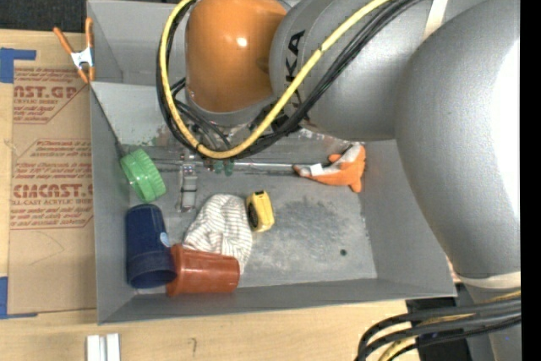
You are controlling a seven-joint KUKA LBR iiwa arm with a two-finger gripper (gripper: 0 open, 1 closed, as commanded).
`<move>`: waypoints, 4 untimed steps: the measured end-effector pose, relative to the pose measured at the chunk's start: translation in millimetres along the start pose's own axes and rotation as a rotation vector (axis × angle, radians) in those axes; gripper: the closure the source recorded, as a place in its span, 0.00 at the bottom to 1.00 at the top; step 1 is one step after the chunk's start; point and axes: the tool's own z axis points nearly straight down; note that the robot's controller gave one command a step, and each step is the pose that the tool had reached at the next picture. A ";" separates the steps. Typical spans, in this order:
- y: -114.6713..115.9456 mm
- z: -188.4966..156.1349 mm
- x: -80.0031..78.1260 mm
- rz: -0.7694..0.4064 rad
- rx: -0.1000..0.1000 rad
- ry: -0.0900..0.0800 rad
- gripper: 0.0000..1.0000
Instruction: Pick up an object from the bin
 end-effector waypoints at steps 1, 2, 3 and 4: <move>-1.3 -5.3 -1.8 0.003 -0.002 -0.008 0.00; -25.7 44.5 13.2 -0.208 -0.002 -0.014 0.00; -73.5 53.3 23.3 -0.442 0.000 0.001 0.00; -64.0 63.6 53.6 -0.577 0.001 -0.009 0.00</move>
Offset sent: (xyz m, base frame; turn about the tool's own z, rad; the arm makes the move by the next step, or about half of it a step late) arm -0.0395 -0.0691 -0.1277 -0.5226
